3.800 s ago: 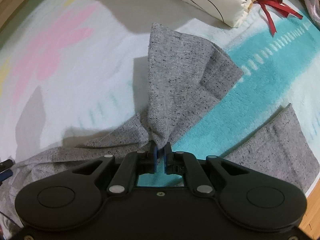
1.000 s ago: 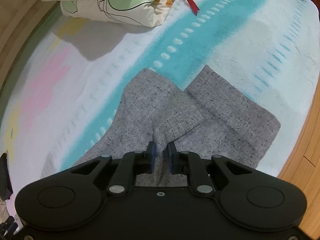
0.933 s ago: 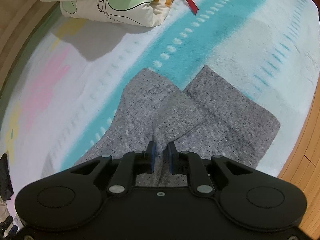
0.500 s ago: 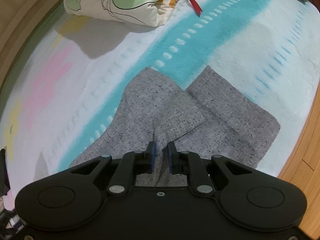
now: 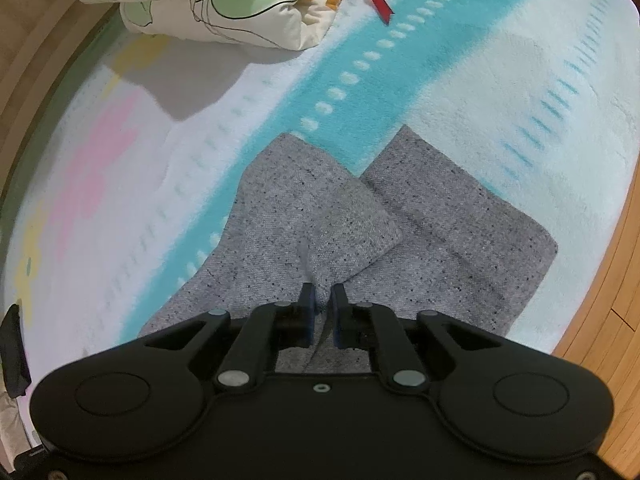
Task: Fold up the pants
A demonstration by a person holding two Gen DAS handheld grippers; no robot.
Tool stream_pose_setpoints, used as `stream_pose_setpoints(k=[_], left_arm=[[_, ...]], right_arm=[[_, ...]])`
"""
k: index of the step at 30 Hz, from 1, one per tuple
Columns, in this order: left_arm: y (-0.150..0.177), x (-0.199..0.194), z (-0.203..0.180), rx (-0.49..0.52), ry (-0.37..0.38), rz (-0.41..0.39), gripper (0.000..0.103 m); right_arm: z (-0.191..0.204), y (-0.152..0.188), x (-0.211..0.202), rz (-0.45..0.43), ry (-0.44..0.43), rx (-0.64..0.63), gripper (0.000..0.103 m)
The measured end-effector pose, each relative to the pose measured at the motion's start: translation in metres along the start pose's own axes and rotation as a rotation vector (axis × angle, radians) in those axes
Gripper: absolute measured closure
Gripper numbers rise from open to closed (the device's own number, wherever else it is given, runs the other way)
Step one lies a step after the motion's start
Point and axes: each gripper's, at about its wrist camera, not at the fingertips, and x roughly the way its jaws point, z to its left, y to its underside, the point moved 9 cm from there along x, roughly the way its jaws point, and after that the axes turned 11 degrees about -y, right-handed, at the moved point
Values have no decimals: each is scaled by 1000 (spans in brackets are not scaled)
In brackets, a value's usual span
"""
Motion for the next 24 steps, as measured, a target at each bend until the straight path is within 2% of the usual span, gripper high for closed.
stream_pose_setpoints(k=[3, 7, 11, 13, 15, 17, 20, 22, 24], left_arm=[[-10, -28, 0, 20, 20, -90, 93], [-25, -72, 10, -32, 99, -200, 93], [-9, -124, 31, -48, 184, -327, 93], [11, -133, 47, -50, 208, -344, 93], [34, -127, 58, -60, 216, -320, 93], [66, -108, 68, -37, 184, -254, 93], [104, -66, 77, -70, 148, -101, 93], [113, -49, 79, -75, 122, -45, 93], [119, -41, 80, -60, 102, -23, 93]], right_arm=[[15, -4, -2, -1, -30, -15, 92], [61, -24, -23, -68, -105, -96, 93], [106, -42, -77, -211, -283, -176, 93], [110, -40, -99, -253, -319, -205, 93], [96, -31, -105, -253, -291, -197, 93], [69, -17, -98, -218, -238, -173, 93], [18, 4, -64, -110, -77, -108, 93], [-7, 16, -38, -6, 28, -59, 93], [-17, 21, -22, 35, 71, -43, 94]])
